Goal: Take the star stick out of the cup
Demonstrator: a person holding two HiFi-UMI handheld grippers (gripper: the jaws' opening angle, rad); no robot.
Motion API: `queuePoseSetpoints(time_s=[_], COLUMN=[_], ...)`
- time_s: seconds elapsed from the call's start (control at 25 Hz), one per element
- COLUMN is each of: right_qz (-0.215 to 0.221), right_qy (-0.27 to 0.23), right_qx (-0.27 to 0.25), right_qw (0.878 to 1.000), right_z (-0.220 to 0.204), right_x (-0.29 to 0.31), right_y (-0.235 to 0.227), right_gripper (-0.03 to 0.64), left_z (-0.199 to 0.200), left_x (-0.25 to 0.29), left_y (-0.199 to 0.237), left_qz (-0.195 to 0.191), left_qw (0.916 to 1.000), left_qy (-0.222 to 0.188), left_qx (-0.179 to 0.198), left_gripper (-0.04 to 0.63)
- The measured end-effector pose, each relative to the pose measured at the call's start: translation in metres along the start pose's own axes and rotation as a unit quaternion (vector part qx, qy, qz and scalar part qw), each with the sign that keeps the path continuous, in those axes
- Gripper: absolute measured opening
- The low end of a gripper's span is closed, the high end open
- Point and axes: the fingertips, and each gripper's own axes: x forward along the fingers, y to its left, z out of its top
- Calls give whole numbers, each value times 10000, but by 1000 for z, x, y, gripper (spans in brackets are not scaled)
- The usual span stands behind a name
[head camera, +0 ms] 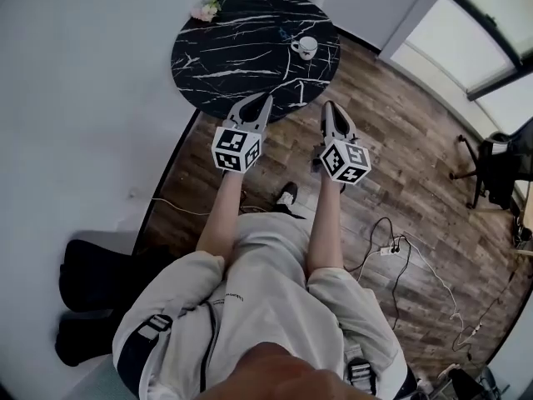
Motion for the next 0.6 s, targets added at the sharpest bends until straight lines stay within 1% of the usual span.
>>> queuePoseSetpoints(time_s=[0.08,0.2,0.32,0.44,0.6], right_qz=[20,91,83,43,105], right_qy=[84,245,347,458,532], right_qx=[-95,-233,-394,-541,-648], right_qw=[9999,9994,9986,9975,9964], right_z=[-2,-1,3,0,0], right_x=[15,37,56,67,72], right_y=[-9,-19,-32,-45,-52], right_gripper=[35,35,35,37,37], left_z=[-1,-3,0,4,6], left_x=[17,45,70,83,92], left_y=[2,7,4,1,2], left_qz=[-42,-34,-125,-145,-85], left_qw=[10000,9999,9996,9996,9997], left_qy=[20,154,209,149,136], left_qx=[32,37,119,177,206], left_gripper=[25,25,25,25,25])
